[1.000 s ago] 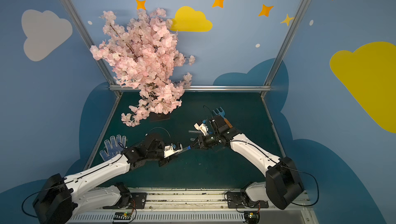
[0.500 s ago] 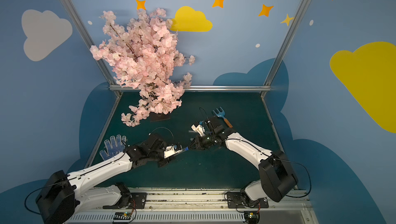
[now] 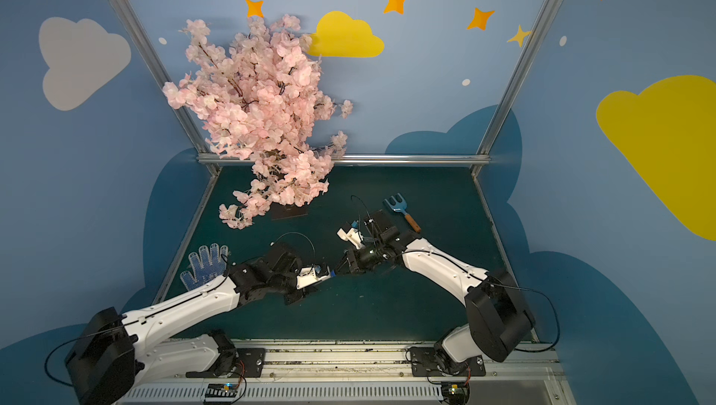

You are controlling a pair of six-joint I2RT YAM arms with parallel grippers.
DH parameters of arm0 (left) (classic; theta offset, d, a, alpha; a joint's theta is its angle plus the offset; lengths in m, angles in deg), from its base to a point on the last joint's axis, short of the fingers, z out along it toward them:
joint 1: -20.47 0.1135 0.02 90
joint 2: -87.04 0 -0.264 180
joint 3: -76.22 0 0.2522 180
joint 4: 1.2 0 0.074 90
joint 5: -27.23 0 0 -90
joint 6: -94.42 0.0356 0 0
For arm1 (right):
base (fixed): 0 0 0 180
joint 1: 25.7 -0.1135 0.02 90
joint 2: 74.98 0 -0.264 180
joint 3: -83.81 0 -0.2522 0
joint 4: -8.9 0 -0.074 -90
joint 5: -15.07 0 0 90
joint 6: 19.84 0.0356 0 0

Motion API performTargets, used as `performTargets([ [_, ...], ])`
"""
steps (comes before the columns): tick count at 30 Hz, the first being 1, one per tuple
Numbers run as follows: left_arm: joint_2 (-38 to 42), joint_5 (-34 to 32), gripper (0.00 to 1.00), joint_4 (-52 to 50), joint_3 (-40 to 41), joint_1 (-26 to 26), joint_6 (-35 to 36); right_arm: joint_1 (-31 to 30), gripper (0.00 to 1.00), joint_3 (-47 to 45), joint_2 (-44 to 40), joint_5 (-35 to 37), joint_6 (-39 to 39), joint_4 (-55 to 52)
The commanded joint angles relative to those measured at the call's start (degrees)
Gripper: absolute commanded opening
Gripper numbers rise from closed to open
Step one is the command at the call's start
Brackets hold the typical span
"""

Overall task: Insert stoppers into test tubes
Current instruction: Insert the stopper into the test tube.

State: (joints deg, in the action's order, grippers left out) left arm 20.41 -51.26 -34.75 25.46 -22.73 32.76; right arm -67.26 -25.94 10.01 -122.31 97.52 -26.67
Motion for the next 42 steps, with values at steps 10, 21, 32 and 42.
performTargets([
  [10, 4.5, 14.1, 0.02, 36.8, -9.0, -4.5, -6.4, -6.2, 0.12, -1.9, 5.7, 2.1, 2.3, 8.2],
  [21, 9.5, 15.5, 0.02, 42.2, -6.2, -4.8, -5.2, -5.3, 0.16, -3.8, 6.3, -2.7, 2.5, 9.9],
  [32, 9.9, 14.9, 0.02, 27.8, -5.8, -5.5, 2.7, -2.8, 0.21, -1.6, 2.7, -0.8, -2.0, 1.2],
  [42, 7.8, 8.6, 0.02, 9.2, -4.3, -5.9, 4.5, -0.3, 0.25, 0.4, -2.5, 0.1, -3.6, -6.0],
])
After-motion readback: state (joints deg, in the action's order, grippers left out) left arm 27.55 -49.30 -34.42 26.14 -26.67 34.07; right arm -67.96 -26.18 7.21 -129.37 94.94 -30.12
